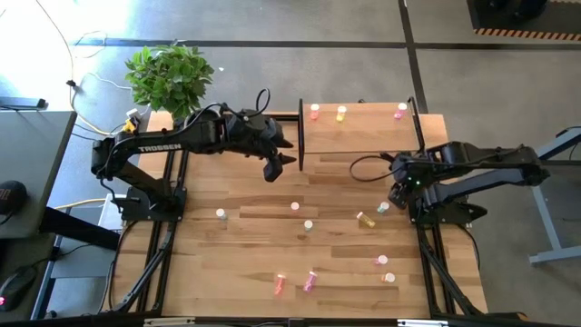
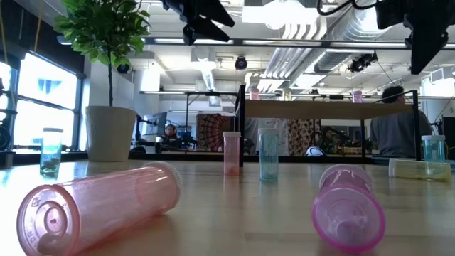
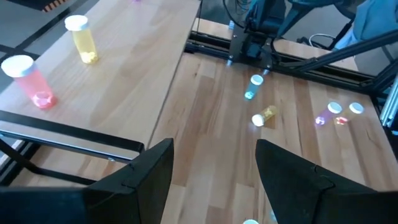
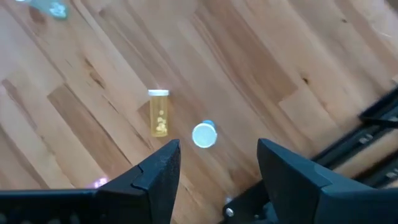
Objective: Pick and place medicine bottles onto shelf by color
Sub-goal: Put the top right blue pill bottle on the shelf
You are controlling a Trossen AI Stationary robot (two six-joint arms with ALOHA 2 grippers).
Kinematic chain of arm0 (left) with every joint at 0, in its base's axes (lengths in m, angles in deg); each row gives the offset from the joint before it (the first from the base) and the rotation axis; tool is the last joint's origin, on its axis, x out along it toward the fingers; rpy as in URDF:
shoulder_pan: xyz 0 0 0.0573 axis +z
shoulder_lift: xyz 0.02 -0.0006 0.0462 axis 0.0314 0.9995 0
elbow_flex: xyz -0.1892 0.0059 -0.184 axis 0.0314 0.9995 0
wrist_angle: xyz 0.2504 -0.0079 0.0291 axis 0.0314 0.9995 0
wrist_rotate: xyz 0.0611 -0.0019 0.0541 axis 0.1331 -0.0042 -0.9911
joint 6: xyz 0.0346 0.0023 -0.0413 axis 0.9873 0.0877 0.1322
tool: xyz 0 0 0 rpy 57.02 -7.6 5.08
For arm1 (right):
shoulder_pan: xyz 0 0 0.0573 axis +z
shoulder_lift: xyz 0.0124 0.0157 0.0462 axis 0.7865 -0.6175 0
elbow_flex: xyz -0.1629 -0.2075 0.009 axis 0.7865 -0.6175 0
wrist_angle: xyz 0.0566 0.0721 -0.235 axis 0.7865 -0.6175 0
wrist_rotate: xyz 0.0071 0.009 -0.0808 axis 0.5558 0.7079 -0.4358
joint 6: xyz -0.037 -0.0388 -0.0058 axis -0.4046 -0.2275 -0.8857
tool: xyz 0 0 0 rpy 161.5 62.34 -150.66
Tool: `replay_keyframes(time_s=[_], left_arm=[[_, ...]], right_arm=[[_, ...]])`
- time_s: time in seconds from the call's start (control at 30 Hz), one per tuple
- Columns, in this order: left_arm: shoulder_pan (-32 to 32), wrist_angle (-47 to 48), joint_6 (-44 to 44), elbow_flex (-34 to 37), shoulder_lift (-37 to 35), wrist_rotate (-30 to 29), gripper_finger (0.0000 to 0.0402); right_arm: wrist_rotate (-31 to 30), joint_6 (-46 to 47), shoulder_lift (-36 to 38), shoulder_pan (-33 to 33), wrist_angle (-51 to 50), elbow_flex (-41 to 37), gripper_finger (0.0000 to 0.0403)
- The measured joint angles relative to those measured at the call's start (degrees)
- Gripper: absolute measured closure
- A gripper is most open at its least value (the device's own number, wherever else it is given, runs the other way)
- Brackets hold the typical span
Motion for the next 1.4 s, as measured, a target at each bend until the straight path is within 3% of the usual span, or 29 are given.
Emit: replay_keyframes(time_s=[0.63, 1.4], left_arm=[[0.02, -0.01, -2.20, 0.00, 0.00, 0.00, 0.0186], [0.02, 0.00, -2.60, 0.00, 0.00, 0.00, 0.0186]], right_arm=[[3.79, 13.18, 0.25, 0.26, 10.35, -14.84, 0.0198], [5.15, 14.69, 0.20, 0.26, 20.11, -23.49, 0.0199]])
